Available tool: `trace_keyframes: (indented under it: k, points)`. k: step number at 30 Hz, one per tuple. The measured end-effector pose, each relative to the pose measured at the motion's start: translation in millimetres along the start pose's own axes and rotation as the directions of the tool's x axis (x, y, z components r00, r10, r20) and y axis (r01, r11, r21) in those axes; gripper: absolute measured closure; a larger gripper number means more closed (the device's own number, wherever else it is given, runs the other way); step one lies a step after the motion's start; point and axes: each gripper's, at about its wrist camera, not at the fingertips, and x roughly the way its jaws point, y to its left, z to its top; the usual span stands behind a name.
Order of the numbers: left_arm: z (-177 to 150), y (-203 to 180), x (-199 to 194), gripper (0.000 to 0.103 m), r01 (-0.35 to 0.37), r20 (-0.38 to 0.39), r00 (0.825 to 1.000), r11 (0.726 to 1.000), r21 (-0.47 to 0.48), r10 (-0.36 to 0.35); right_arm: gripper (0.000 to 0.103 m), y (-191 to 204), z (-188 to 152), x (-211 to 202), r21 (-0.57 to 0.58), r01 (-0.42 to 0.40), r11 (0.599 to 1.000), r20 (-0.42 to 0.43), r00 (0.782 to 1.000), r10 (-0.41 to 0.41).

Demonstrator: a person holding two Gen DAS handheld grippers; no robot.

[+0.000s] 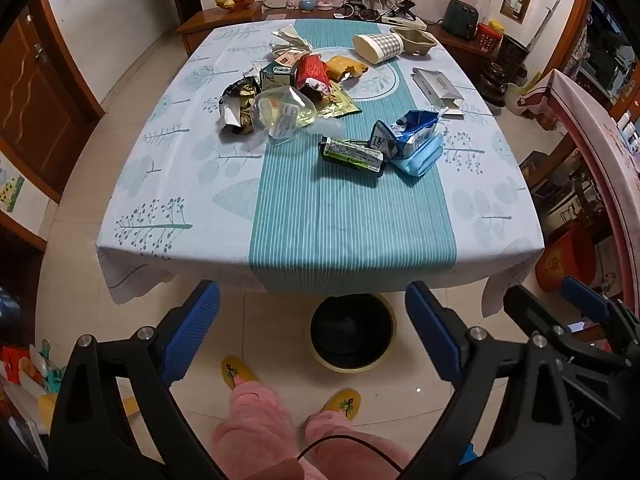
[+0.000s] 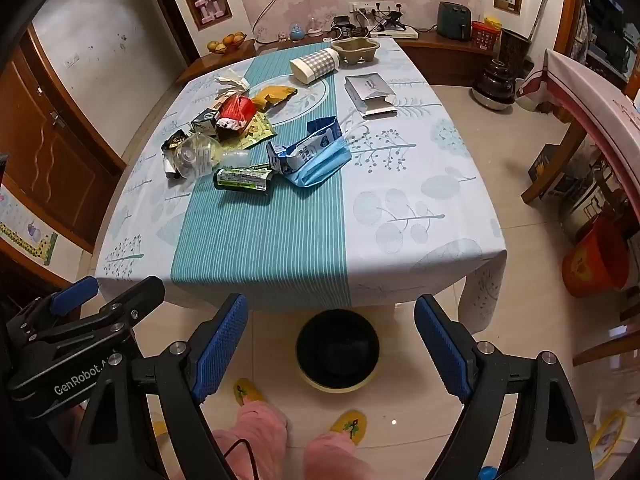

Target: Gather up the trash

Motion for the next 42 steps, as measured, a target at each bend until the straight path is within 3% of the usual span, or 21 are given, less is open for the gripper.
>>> trace_keyframes:
  k: [42]
  points:
    - [-8.4,3.8,-16.5,0.011,-0.009,0.027,1.000,1.000,0.011,0.009,0.016,3.4,-5.2,-11.1,0.003,-0.013,1.000,0.012,1.000,0.013]
